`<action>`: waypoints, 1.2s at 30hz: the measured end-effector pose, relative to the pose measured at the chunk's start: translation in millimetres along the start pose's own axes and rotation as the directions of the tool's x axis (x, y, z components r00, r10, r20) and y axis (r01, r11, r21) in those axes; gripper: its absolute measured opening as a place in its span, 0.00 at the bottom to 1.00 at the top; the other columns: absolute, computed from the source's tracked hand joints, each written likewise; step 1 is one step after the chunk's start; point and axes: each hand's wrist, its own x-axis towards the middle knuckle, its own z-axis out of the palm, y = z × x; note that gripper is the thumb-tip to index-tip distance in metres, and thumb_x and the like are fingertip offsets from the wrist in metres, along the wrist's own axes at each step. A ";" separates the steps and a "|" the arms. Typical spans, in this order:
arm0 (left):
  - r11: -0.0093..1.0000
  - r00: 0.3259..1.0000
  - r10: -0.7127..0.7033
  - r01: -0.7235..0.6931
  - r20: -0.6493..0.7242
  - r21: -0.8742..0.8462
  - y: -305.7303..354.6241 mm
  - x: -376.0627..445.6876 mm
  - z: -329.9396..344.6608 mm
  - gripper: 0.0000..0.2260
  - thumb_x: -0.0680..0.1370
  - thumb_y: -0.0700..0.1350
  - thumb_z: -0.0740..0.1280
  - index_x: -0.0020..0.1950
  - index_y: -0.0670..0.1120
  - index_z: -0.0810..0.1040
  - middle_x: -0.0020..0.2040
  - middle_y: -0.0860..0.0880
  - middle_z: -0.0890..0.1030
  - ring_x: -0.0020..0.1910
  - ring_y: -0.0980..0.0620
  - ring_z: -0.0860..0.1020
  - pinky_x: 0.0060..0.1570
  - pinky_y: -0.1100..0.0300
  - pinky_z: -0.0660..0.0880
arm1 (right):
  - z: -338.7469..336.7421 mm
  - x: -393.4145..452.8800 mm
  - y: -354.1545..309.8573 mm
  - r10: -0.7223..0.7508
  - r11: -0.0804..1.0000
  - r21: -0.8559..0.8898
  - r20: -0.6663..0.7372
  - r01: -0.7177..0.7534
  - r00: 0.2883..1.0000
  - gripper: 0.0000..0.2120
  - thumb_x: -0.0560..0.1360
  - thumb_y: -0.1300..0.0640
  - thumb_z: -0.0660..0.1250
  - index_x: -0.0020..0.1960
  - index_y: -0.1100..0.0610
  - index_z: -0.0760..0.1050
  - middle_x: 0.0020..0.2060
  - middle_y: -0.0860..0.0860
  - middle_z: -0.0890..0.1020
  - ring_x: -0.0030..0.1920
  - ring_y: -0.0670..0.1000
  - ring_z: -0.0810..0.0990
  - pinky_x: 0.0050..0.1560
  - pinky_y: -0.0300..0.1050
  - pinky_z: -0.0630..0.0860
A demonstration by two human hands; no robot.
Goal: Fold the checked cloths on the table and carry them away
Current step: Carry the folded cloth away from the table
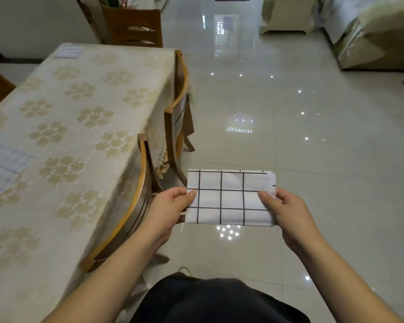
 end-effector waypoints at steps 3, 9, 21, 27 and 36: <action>0.999 1.000 0.026 -0.026 -0.004 0.024 11.0 9.6 14.5 0.09 0.76 0.55 0.70 0.50 0.52 0.84 0.50 0.48 0.85 0.54 0.45 0.82 0.59 0.43 0.77 | -13.1 6.4 -2.0 0.003 0.999 0.044 -0.048 -0.001 0.999 0.06 0.78 0.57 0.67 0.51 0.57 0.82 0.43 0.50 0.87 0.45 0.49 0.85 0.44 0.44 0.77; 0.999 0.996 0.043 -0.040 0.083 -0.037 30.1 43.0 28.2 0.08 0.78 0.48 0.70 0.55 0.48 0.81 0.50 0.44 0.86 0.53 0.41 0.83 0.60 0.42 0.77 | -12.3 37.0 -8.6 0.029 0.991 0.133 -0.097 -0.016 0.995 0.07 0.78 0.60 0.66 0.53 0.54 0.81 0.44 0.48 0.87 0.44 0.47 0.86 0.42 0.40 0.78; 0.989 0.989 0.131 -0.126 0.063 -0.084 87.3 172.2 12.4 0.11 0.75 0.49 0.72 0.56 0.54 0.80 0.51 0.38 0.82 0.54 0.41 0.82 0.62 0.42 0.75 | 24.5 163.9 -76.3 -0.001 1.000 0.027 -0.129 0.004 0.992 0.07 0.78 0.60 0.66 0.54 0.53 0.80 0.44 0.47 0.87 0.45 0.47 0.85 0.43 0.42 0.78; 0.984 0.983 0.170 -0.165 0.070 -0.073 127.7 233.7 6.6 0.15 0.75 0.47 0.72 0.62 0.51 0.75 0.50 0.49 0.85 0.50 0.48 0.84 0.57 0.41 0.78 | 39.9 216.5 -119.4 -0.085 0.996 0.003 -0.166 0.087 0.982 0.06 0.78 0.60 0.67 0.51 0.51 0.80 0.42 0.45 0.87 0.43 0.45 0.85 0.41 0.38 0.78; 0.990 0.992 0.119 -0.116 0.032 -0.081 171.6 326.9 32.8 0.20 0.71 0.60 0.69 0.60 0.56 0.76 0.48 0.38 0.83 0.52 0.36 0.81 0.58 0.38 0.76 | 27.1 307.0 -159.0 -0.124 0.992 -0.023 -0.132 0.122 0.983 0.07 0.76 0.62 0.69 0.53 0.54 0.78 0.44 0.47 0.87 0.44 0.48 0.86 0.41 0.42 0.79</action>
